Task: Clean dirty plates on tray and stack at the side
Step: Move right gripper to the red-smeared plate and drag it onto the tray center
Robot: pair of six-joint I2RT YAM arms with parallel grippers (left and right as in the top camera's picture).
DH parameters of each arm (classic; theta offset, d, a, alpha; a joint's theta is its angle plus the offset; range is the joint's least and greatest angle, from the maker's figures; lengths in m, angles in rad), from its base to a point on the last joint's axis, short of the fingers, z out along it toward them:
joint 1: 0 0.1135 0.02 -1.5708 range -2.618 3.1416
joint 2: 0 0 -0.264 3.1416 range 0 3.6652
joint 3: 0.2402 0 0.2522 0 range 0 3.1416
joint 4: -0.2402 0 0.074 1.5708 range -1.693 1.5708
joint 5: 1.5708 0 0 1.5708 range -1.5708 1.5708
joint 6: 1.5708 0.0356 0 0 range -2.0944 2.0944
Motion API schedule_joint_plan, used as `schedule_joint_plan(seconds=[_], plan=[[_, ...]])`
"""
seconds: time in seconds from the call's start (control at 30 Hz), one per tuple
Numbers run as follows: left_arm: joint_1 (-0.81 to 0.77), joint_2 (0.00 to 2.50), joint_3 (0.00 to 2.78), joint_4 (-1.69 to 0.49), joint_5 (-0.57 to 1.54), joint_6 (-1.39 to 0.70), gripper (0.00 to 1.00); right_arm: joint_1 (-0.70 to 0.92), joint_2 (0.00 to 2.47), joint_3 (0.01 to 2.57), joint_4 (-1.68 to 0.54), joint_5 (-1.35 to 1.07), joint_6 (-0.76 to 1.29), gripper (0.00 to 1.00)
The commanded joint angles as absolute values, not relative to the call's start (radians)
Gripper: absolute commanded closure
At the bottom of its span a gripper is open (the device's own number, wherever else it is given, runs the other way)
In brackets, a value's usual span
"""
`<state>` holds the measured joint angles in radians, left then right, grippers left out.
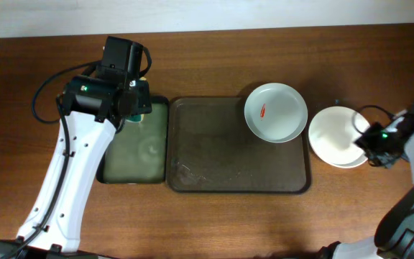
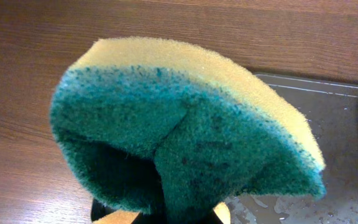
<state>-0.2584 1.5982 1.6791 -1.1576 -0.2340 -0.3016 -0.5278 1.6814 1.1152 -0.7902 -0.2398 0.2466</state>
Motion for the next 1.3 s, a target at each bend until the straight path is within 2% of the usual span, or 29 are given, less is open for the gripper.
schedule_joint_plan(seconds=[0.0,0.07,0.1,0.23,0.47,0.7,1.23,1.27], plan=[[-0.254,1.595,1.682,-1.151,-0.224,-0.282,1.0,-0.383,1.691,1.2,-0.792,-0.266,0.103,0.44],[-0.254,1.595,1.682,-1.151,-0.224,-0.282,1.0,-0.307,1.691,1.227,-0.749,-0.25,0.052,0.36],[-0.254,1.595,1.682,-1.151,-0.224,-0.282,1.0,-0.277,1.691,1.229,-0.717,-0.218,0.052,0.34],[-0.255,1.595,1.682,-1.159,-0.224,-0.282,1.0,-0.2,1.692,1.229,-0.623,-0.096,0.051,0.35],[-0.255,1.595,1.682,-1.16,-0.224,-0.282,1.0,-0.141,1.715,1.229,-0.518,-0.097,0.045,0.38],[-0.255,1.595,1.682,-1.159,-0.224,-0.282,1.0,-0.125,1.838,1.229,-0.456,-0.126,0.033,0.38],[-0.255,1.595,1.682,-1.16,-0.223,-0.282,1.0,-0.124,1.937,1.229,-0.391,-0.234,0.033,0.48],[-0.255,1.595,1.682,-1.16,-0.223,-0.282,1.0,-0.123,1.937,1.229,-0.389,-0.236,0.033,0.52]])
